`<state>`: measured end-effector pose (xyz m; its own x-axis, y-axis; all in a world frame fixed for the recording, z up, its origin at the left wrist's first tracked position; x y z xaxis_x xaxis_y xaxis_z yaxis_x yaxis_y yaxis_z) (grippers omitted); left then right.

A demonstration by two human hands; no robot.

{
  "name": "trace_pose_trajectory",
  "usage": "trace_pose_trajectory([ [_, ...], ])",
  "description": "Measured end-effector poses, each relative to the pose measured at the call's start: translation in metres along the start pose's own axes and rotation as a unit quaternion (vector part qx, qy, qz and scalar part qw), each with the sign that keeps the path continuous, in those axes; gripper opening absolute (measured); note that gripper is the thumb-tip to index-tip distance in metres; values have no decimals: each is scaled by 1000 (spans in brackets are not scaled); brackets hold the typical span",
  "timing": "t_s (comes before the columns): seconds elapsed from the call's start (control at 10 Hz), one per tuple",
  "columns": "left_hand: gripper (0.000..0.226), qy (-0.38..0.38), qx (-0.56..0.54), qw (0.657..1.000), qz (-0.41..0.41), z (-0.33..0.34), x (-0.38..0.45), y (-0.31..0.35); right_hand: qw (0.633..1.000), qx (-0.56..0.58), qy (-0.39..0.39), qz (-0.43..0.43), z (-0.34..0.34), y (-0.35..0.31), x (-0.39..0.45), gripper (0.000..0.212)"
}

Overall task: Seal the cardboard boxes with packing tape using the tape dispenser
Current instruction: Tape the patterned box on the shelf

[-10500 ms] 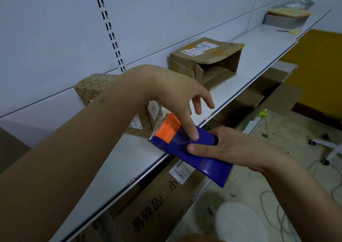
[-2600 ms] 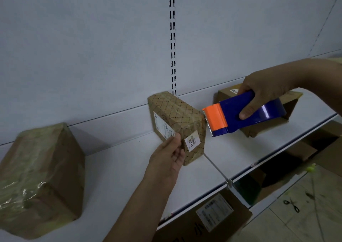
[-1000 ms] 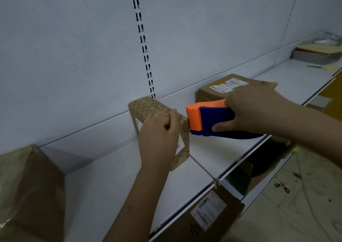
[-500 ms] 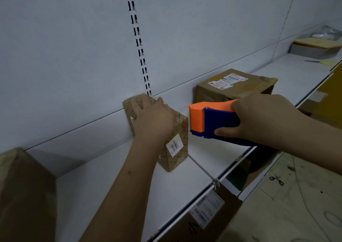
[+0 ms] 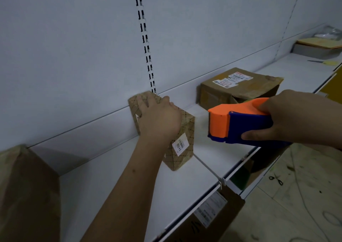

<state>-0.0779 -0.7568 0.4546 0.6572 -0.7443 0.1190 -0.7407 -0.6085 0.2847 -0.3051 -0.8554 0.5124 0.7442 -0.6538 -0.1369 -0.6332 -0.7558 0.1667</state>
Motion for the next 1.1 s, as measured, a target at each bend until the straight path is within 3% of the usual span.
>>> trace_pose_trajectory([
  [0.3, 45, 8, 9, 1000, 1, -3, -1, 5, 998, 64, 18, -22, 0, 20, 3, 100],
  [0.5, 52, 26, -11, 1000, 0, 2, 5, 0, 996, 67, 47, -20, 4, 8, 31, 91],
  [0.6, 56, 27, 14, 999, 12, 7, 6, -1, 997, 29, 67, -13, 8, -10, 41, 71],
  [0.7, 62, 32, 21, 999, -4, 12, 11, -1, 990, -17, 129, 58, 3, -18, 52, 49],
  [0.8, 78, 60, 16, 998, 6, 19, 12, -1, 977, -23, 184, 108, 13, -13, 54, 61],
  [0.9, 79, 71, 14, 997, 3, 18, 16, -2, 963, 31, 243, 109, 4, -17, 47, 66],
  [1.1, 101, 63, 13, 997, 34, 17, 15, -6, 954, 142, 234, 124, 16, -9, 33, 64],
])
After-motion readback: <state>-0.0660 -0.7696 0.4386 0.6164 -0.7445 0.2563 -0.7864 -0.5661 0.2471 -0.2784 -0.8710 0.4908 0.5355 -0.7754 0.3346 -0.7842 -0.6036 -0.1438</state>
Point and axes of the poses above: each hand's wrist, its own x-axis towards the middle knuckle, its own z-axis out of the palm, y = z × x, the point moved 1 cm from there along x, towards the middle knuckle, and after that the axes turned 7 degrees about x, right-handed, at the moved point
